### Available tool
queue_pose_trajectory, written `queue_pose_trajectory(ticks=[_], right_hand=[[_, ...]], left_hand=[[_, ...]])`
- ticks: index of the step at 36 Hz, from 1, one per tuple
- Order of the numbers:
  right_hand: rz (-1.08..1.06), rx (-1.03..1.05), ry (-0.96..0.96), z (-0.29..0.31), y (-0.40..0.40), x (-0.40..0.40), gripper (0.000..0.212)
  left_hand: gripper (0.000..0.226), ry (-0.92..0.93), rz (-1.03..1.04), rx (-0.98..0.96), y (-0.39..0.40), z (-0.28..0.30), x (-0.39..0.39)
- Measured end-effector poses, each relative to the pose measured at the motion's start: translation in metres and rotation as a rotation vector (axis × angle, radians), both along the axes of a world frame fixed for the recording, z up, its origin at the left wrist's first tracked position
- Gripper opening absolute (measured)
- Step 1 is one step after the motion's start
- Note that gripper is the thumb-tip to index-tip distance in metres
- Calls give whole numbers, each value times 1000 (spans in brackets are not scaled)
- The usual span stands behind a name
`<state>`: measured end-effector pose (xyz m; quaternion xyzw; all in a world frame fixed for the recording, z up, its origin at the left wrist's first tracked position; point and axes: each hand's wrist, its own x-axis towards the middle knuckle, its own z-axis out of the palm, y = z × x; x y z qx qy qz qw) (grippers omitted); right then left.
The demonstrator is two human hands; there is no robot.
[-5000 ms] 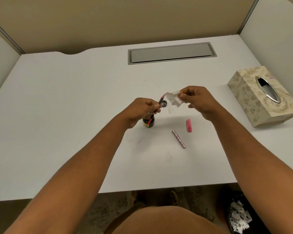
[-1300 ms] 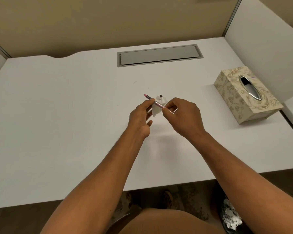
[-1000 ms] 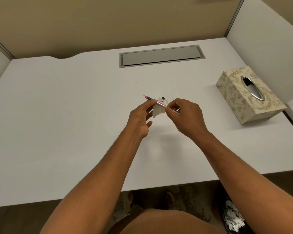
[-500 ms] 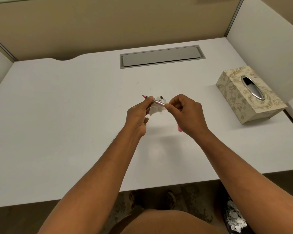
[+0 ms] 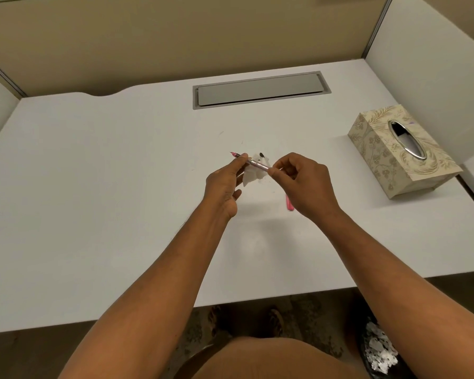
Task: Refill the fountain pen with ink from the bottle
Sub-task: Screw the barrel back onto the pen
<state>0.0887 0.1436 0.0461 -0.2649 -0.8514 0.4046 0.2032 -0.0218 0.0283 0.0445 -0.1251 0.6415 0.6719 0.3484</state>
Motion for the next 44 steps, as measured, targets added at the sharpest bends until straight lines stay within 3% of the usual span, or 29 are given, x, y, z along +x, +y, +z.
queue_pose_trajectory(ticks=[9, 18, 30, 36, 44], right_hand=[[55, 5, -70, 1, 3, 6, 22], [40, 90, -37, 1, 4, 10, 6], [7, 78, -12, 2, 2, 8, 32], [33, 7, -7, -1, 7, 11, 23], [15, 83, 40, 1, 8, 12, 7]], left_hand=[[13, -70, 10, 46, -2, -4, 1], [13, -67, 15, 44, -1, -5, 2], [15, -18, 47, 38, 0, -4, 4], [14, -23, 57, 35, -1, -3, 2], [13, -24, 37, 49, 3, -1, 5]])
